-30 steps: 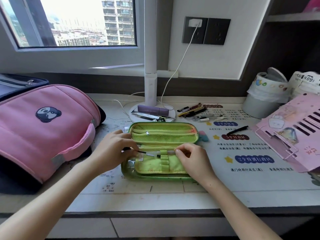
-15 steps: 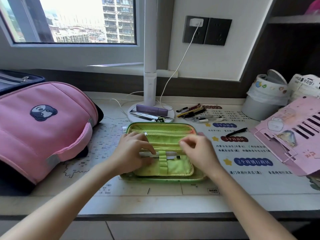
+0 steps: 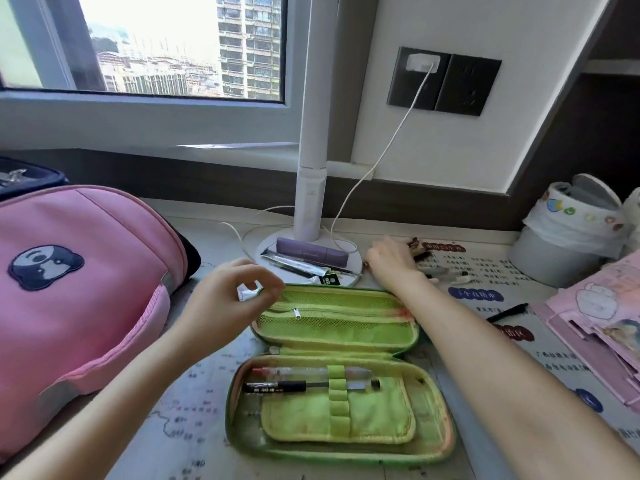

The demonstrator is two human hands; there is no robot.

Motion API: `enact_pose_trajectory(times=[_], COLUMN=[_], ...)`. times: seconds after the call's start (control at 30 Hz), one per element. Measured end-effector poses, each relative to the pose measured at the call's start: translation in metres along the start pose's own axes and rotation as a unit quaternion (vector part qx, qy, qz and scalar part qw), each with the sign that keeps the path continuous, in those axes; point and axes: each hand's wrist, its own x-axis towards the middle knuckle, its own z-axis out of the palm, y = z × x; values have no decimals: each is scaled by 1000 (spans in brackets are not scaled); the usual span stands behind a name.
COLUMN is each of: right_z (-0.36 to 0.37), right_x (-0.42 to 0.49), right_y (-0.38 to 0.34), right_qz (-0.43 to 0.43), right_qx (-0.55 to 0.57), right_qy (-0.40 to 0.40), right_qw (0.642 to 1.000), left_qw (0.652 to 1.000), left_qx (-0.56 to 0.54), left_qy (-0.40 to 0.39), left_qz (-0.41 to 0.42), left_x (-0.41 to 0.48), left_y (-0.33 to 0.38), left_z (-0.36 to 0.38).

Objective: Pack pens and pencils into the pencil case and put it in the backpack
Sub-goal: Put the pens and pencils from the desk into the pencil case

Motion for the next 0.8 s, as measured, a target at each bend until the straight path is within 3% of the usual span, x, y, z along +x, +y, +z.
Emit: enact_pose_trajectory(times=[0.07,0.17,0.27,0.33,0.4,0.47,0.53,0.63,0.7,0.73,0.8], right_z=[-4,-16,-43,-65,-82,-89,-86,-76,-69,-64,-52], right_x=[-2,-14,-43,-75,-114,-153,-181,-199,-204,-205,-206], right_y=[1,11,19,13,-12,-46,-71,-84,-79,-73,-56], right_qz=[-35,-15,45,39,-41,-175,-286,-343,-328,-301,-215], right_qx=[-42,-25,50,86,82,67,62,69,113,140,182], right_qy=[14,81,251,411,468,480,456,430,411,402,371], right_qw=[998,996,966,907,879,857,841,832,843,854,885], left_qw=[1000,999,999,993,958,881,818,794,818,865,975], left_qx=[9,13,-8,-72,-212,-367,-448,-484,-463,-397,-139], left_qy=[-10,-20,-27,-44,-95,-160,-195,-194,-160,-132,-69], left_qz=[-10,-28,-42,-84,-167,-252,-303,-312,-302,-276,-160], left_x=[2,3,0,-4,-9,-12,-17,-26,-33,-38,-48], left_y=[-4,-8,-1,13,31,47,60,67,66,60,44], left_z=[0,0,2,5,11,19,24,25,20,16,7])
